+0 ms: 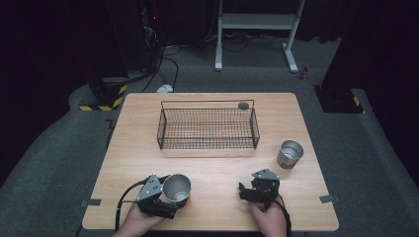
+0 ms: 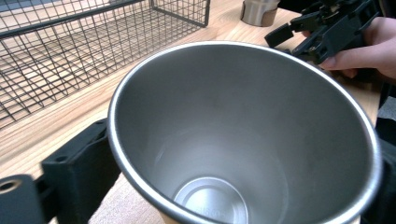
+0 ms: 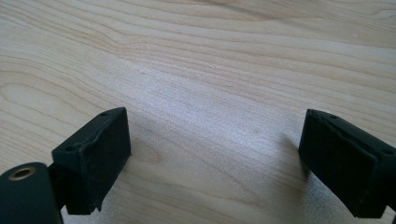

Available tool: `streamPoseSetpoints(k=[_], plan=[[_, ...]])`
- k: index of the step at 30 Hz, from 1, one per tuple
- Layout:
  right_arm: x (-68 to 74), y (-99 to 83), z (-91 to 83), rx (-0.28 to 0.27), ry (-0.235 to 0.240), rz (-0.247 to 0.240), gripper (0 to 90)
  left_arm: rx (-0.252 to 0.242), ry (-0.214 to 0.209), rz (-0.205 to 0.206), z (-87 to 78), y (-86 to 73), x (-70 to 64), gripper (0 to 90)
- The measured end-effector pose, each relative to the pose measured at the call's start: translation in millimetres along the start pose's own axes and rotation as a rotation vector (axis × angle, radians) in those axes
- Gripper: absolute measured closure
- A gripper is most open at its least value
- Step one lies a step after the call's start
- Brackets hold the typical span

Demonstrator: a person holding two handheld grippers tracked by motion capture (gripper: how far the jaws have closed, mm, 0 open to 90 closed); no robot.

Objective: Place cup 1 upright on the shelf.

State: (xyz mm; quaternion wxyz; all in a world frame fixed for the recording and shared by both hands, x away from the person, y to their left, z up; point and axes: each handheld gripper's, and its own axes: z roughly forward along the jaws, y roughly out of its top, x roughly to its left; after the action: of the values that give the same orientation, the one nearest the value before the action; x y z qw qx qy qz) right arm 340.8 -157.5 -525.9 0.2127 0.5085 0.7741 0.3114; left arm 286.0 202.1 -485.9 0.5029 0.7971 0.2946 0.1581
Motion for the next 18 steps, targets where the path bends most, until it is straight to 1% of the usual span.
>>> streamPoseSetpoints(k=[2, 3, 4, 12, 18], plan=[[0.0, 0.0, 0.0, -0.001, 0.0, 0.0, 8.9, -0.006, -0.003, 0.003, -0.5, -0.2, -0.5, 9.3], [0.0, 0.0, 0.0, 0.0, 0.0, 0.0, 9.0, -0.019, -0.006, 0.014, -1.9, -0.2, -1.3, 11.7], [0.0, 0.0, 0.1, -0.001, -0.001, 0.0, 9.0, -0.02, -0.004, 0.015, -2.0, -0.1, -1.3, 12.6], [0.0, 0.0, 0.0, 0.0, 0.0, 0.0, 8.9, -0.025, 0.005, 0.013, -3.3, -0.3, 0.5, 13.2], [-0.1, 0.0, -0.1, 0.001, 0.0, -0.002, 9.0, -0.043, 0.026, 0.009, -6.1, -0.3, 2.3, 13.3]])
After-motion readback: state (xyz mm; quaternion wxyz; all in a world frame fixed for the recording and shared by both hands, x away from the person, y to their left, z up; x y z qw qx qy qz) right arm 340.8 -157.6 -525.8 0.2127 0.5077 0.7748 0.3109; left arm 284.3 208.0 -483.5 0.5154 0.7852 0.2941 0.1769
